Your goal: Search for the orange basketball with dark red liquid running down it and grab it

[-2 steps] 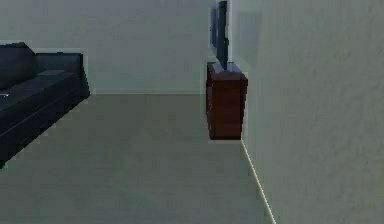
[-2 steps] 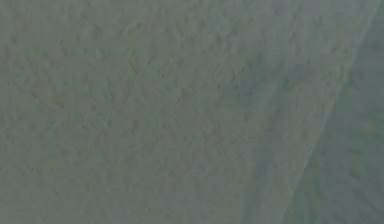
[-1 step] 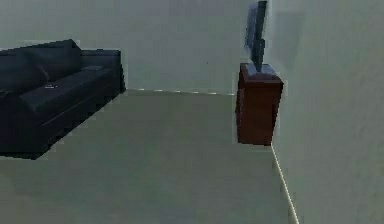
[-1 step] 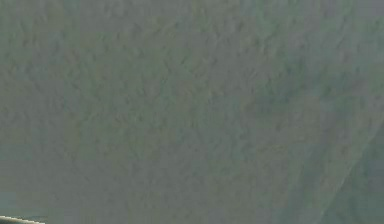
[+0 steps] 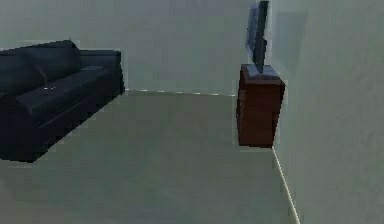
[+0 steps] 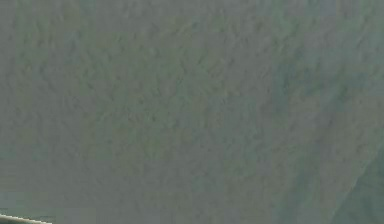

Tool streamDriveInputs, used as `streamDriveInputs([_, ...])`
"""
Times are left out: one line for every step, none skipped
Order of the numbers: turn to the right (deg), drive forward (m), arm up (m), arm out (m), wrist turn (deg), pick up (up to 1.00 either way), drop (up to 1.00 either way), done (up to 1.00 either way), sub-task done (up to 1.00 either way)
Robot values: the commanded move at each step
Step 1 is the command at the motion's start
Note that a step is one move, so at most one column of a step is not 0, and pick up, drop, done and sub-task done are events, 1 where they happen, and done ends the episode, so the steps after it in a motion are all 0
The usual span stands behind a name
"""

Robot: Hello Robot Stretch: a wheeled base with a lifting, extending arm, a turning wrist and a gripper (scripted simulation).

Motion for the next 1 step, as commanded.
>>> streamDriveInputs([-45.0, 0.0, 0.0, 0.0, 0.0, 0.0, 0.0, 0.0, 0.0])
